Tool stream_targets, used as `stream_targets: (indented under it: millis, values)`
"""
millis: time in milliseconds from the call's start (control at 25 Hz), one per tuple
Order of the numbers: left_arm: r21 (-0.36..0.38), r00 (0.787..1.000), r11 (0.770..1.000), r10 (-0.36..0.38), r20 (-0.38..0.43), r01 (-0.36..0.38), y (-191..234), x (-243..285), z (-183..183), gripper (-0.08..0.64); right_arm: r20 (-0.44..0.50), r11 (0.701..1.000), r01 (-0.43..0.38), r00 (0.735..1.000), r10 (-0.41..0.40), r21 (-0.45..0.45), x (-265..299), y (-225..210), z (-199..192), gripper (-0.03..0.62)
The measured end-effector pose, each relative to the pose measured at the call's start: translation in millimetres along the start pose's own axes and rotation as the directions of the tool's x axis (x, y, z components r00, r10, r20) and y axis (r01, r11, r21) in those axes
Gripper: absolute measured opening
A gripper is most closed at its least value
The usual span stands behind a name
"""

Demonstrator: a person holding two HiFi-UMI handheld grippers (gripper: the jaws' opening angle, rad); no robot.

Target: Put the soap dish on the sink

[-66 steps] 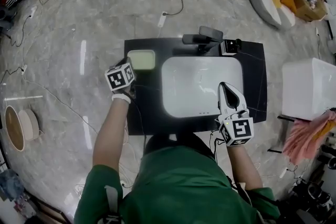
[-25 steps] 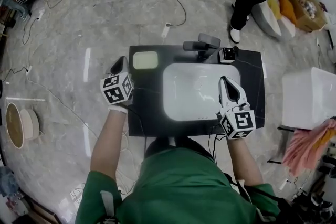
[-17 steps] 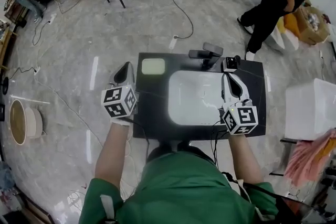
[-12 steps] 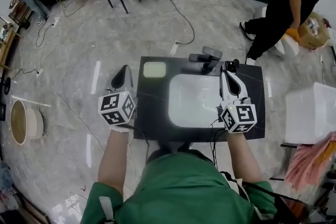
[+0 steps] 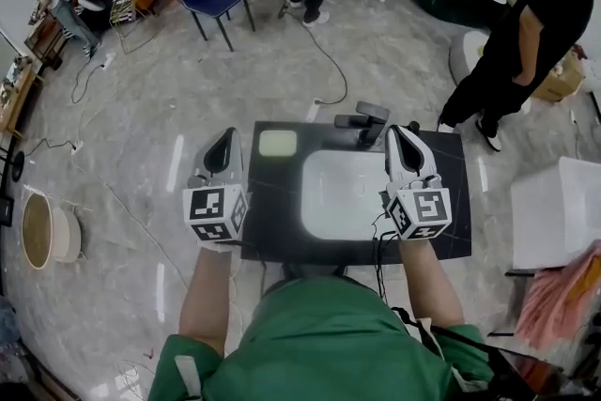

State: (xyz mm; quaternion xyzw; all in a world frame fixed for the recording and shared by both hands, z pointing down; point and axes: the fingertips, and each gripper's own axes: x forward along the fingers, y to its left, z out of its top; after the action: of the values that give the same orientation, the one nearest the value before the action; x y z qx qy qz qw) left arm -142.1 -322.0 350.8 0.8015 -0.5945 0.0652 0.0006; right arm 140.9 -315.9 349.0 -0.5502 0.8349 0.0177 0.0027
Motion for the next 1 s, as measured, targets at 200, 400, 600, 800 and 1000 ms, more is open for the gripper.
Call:
stream_targets:
  millis: [200, 400, 600, 800, 1000]
  values:
    - [0.056, 1.000, 0.998, 0.008, 0.023, -0.009, -2, -6, 11, -0.003, 0.019, 1.000, 0.002, 1.000, -0.002, -0.022, -4, 1, 10, -0.002]
    - [0.036, 1.000, 0.999, 0.008, 0.020, -0.009, -1, -4, 7, -0.003, 0.023, 0.999, -0.002, 1.000, 0.002, -0.035, -3, 1, 15, -0.002]
    - [0.022, 1.000, 1.000, 0.005, 0.021, -0.005, 1, 1, 6, -0.003, 0.022, 0.999, -0.005, 1.000, 0.006, -0.042, 1, 1, 16, -0.002]
    - [0.002, 1.000, 1.000, 0.006, 0.014, -0.006, 0, 6, 1, -0.003, 0.015, 0.999, -0.006, 1.000, 0.007, -0.041, 4, -3, 11, -0.002]
    - [0.009, 1.000, 1.000, 0.004, 0.007, -0.004, -2, 7, 4, -0.003, 0.011, 0.999, -0.011, 1.000, 0.012, -0.034, 4, -3, 13, -0.002]
